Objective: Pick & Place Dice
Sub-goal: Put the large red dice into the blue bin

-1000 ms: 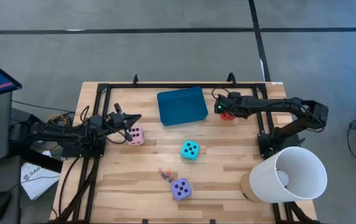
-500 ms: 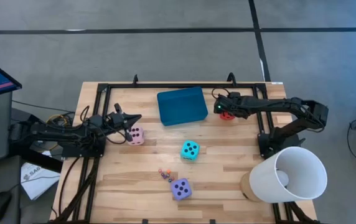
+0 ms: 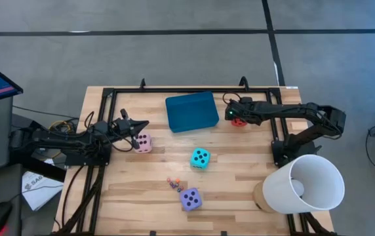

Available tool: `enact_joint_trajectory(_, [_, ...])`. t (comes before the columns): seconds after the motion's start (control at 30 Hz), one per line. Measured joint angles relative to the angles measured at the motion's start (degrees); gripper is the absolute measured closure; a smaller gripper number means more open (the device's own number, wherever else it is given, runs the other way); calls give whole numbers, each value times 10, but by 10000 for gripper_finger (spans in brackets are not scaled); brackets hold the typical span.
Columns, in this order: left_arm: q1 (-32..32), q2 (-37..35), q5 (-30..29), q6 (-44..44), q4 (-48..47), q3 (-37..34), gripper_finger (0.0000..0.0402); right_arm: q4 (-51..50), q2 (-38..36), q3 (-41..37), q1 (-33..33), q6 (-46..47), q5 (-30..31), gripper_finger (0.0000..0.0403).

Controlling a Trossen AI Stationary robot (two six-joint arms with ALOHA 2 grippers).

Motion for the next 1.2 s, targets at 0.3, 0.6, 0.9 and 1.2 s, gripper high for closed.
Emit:
enact_joint_trajectory(0.3, [0,0,-2,0,0,0,396,2,0,0,-1,-4,1,3])
enact_joint_trajectory(0.6, [0,0,-2,0,0,0,396,2,0,0,0,-32,1,25])
enact_joint_trajectory(0.9, [0,0,-2,0,0,0,396,1,0,0,0,-58,1,38])
enact_joint_trajectory(1.2, [0,0,1,0,0,0,396,0,0,46,0,-115,8,36])
